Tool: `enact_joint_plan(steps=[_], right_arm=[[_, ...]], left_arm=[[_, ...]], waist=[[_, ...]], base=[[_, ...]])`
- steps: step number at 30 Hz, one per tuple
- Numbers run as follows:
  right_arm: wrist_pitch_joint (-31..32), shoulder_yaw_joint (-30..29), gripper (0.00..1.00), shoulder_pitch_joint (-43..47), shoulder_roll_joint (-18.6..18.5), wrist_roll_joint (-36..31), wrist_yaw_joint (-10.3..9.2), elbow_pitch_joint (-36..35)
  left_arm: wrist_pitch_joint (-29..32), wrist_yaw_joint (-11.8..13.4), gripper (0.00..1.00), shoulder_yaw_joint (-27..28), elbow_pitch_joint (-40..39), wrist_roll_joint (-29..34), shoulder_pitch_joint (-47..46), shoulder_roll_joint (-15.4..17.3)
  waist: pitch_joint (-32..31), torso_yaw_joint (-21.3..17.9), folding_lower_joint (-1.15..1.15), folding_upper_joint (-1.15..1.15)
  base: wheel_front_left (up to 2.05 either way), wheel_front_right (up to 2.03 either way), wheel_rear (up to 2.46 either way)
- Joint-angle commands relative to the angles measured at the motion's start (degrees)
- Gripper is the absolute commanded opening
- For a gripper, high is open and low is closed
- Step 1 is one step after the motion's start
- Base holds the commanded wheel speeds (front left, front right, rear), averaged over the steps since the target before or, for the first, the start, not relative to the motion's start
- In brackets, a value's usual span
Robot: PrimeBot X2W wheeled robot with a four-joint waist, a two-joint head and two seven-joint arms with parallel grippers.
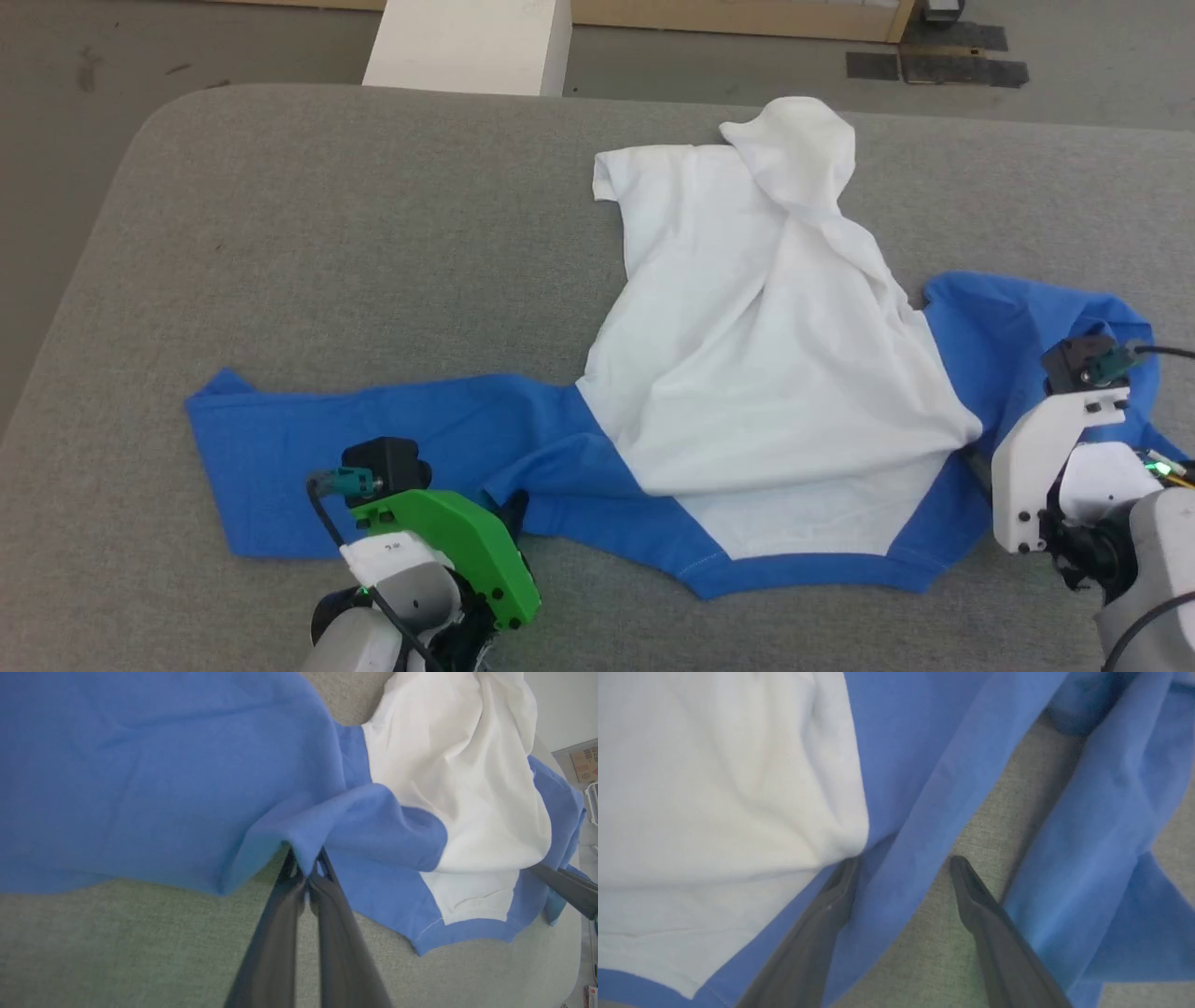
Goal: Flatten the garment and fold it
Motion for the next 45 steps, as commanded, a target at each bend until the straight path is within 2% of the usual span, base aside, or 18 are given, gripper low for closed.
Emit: enact_joint_plan(steps=[1, 2, 3, 9, 15, 17, 20, 24, 28, 35, 41, 45], right_arm=[[0.20, 0.19, 0.87, -0.92, 0.06, -0.11, -0.09, 1.43], [-0.09, 0.16, 0.31, -1.23, 0.13, -0.06, -0.09, 1.86], [-0.33, 0.18, 0.00, -1.48, 0.17, 0.09, -0.09, 2.31], [-0.81, 0.25, 0.00, -1.49, -0.67, 3.02, -0.09, 0.53], [0.89, 1.31, 0.00, -2.75, -2.30, 10.91, -0.09, -9.37], [1.34, 1.17, 0.00, -4.79, -3.09, 13.41, -0.09, -13.60], [1.92, 1.93, 0.00, -9.65, -5.40, 14.27, -0.09, -18.11], [3.40, 3.57, 0.00, -18.28, -7.99, 14.26, -0.09, -19.42], [3.66, 5.10, 0.00, -28.07, -9.58, 13.79, -0.09, -16.95], [2.81, 6.09, 0.00, -43.91, -6.69, 13.02, -0.09, -8.89], [-3.49, 6.19, 0.00, -58.11, -4.26, 6.77, -0.09, 0.00], [-10.81, 5.84, 0.00, -65.47, -2.52, 2.78, -0.09, 4.67]], left_arm=[[-0.01, -0.11, 0.00, -0.14, -0.05, 0.37, -0.47, 0.03], [-0.06, -0.14, 0.00, -0.21, -0.03, 0.40, -0.51, 0.00], [-0.19, -0.20, 0.00, -0.26, -0.05, 0.40, -0.54, -0.05], [-1.80, -1.21, 0.00, 0.53, -1.52, -0.74, -0.81, -0.84], [-3.52, -4.99, 0.00, 3.96, -8.25, -6.32, -3.83, -2.56], [-3.50, -6.02, 0.00, 5.52, -10.33, -7.57, -7.01, -2.51], [-2.30, -6.38, 0.00, 7.53, -11.09, -7.12, -14.35, -0.80], [-1.04, -5.96, 0.00, 9.85, -7.59, -6.12, -25.94, 0.67], [-2.22, -5.94, 0.00, 11.35, -1.65, -3.94, -37.74, 1.41], [-7.04, -6.13, 0.00, 11.77, 11.80, 1.67, -55.03, 2.67], [-12.26, -6.34, 0.00, 10.97, 22.35, 6.39, -67.37, 3.49], [-18.49, -6.69, 0.00, 10.96, 26.46, 9.36, -73.98, 4.08]], waist=[[0.50, 0.67, 0.00, 0.00], [0.54, 0.79, 0.00, 0.00], [0.55, 0.91, 0.00, 0.00], [-0.61, 0.85, 0.00, 0.00], [-2.37, -0.61, 0.00, 0.00], [-2.57, -1.01, 0.00, 0.00], [-2.50, -1.57, 0.00, 0.00], [-1.34, -1.95, 0.00, 0.00], [0.63, -2.21, 0.00, 0.00], [5.60, -3.35, 0.00, 0.00], [11.41, -4.79, 0.00, 0.00], [14.32, -5.61, 0.00, 0.00]], base=[[0.00, 0.00, 0.00], [0.00, 0.00, 0.00], [0.00, 0.00, 0.00], [0.00, 0.00, 0.00], [0.00, 0.00, 0.00], [0.00, 0.00, 0.00], [0.00, 0.00, 0.00], [0.00, 0.00, 0.00], [0.00, 0.00, 0.00], [0.00, 0.00, 0.00], [0.00, 0.00, 0.00], [0.00, 0.00, 0.00]])
